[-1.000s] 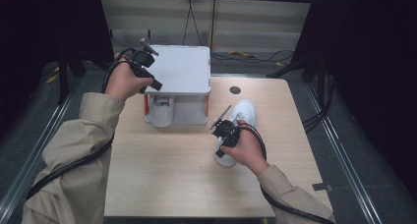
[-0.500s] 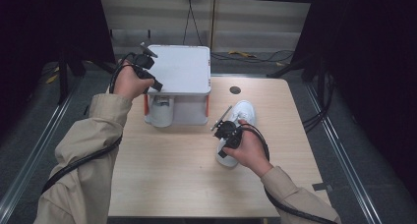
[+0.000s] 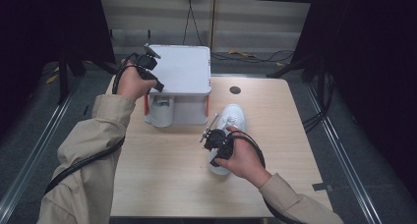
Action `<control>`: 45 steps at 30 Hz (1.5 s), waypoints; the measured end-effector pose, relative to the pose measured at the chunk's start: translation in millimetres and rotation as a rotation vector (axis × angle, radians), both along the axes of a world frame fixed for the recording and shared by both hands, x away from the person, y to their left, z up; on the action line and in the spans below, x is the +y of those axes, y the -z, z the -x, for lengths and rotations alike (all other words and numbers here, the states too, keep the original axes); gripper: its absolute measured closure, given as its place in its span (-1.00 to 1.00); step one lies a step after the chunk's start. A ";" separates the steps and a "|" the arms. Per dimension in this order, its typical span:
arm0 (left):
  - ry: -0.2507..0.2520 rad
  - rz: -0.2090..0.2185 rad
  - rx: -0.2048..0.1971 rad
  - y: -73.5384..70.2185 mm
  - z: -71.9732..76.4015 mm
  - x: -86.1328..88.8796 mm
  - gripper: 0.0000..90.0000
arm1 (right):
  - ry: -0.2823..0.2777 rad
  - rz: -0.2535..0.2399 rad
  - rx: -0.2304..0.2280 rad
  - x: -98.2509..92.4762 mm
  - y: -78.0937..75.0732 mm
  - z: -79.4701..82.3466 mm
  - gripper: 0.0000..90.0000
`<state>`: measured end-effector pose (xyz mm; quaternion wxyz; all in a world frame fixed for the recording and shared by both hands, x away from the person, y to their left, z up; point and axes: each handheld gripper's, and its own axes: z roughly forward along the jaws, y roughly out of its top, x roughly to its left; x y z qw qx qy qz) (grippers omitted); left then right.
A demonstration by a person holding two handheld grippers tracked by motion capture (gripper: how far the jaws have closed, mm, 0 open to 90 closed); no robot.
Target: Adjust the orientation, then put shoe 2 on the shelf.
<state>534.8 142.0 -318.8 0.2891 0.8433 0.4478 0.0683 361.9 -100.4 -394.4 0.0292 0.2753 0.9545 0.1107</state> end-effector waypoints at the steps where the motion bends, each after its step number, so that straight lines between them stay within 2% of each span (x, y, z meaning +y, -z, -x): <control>1: -0.003 0.005 -0.001 0.3 0.2 0.5 1.00 | -0.016 -0.002 -0.005 2.0 -1.3 1.5 0.62; 8: -0.006 0.017 -0.002 1.2 0.3 2.4 1.00 | -0.088 0.021 -0.006 24.4 -9.6 13.6 0.60; 12: -0.005 0.028 -0.004 1.9 0.4 3.9 1.00 | -0.114 -0.008 -0.007 32.0 -12.0 17.2 0.59; 18: -0.005 0.032 -0.005 2.1 0.6 4.3 1.00 | -0.164 0.006 -0.009 47.4 -10.2 21.0 0.59; 24: -0.002 0.025 -0.011 2.1 0.7 3.8 1.00 | -0.203 0.001 -0.016 60.1 -10.7 21.4 0.58; 26: -0.001 0.025 -0.012 2.1 0.8 3.8 1.00 | -0.216 0.019 -0.019 63.3 -10.7 22.0 0.57; 32: -0.003 0.034 -0.011 2.5 1.0 4.8 1.00 | -0.238 0.017 -0.024 72.0 -12.9 21.3 0.57; 35: 0.003 0.033 -0.009 2.3 0.4 4.8 1.00 | -0.253 0.031 -0.032 75.6 -12.8 21.0 0.56; 39: 0.003 0.031 -0.012 2.4 0.5 4.6 1.00 | -0.267 0.016 -0.038 81.5 -13.8 17.2 0.56; 45: 0.007 0.037 -0.013 2.6 0.8 5.5 1.00 | -0.290 0.031 -0.047 87.6 -12.7 9.9 0.55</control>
